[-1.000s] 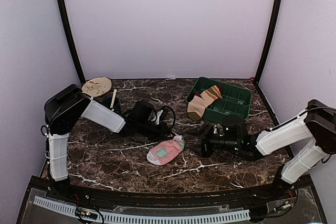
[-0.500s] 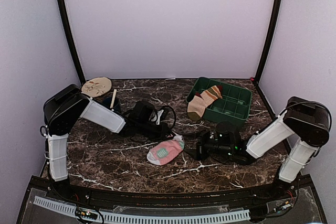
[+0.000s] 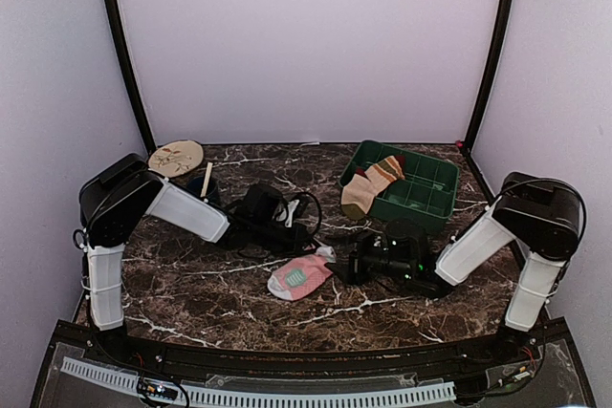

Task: Roll the socks
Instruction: Roll the sock at the center of the board.

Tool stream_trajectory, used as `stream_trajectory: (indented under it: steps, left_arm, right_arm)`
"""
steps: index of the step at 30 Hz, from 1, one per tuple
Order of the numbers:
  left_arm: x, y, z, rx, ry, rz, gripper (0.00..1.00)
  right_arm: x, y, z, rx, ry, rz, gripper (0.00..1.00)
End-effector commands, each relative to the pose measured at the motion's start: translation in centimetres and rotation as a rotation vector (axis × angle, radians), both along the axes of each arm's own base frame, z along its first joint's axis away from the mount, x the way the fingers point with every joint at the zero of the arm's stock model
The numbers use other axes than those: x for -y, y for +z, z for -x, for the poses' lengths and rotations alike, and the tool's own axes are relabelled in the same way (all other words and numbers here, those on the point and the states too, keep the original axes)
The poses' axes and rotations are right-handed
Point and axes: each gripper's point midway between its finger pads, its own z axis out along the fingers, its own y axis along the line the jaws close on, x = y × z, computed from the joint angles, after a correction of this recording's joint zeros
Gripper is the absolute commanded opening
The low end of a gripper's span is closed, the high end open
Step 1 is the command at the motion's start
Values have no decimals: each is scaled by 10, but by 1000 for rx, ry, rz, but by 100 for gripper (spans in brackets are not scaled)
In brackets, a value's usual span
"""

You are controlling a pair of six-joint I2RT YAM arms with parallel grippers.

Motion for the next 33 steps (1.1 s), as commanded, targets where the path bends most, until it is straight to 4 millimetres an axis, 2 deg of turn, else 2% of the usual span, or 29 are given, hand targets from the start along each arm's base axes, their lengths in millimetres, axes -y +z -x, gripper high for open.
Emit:
stream_trajectory:
  steps: [1,12,33]
  left_arm:
    - [3,23,-3,56,-6,5,0]
    - [6,25,-6,72,-4,3,0]
    - [9,29,-9,102,0,-7,0]
  right_arm:
    - [-4,12,-14,-18,-40,-72,63]
    - [1,8,-21,-37,-51,-61,59]
    - [4,1,-18,-75,-57,-66,36]
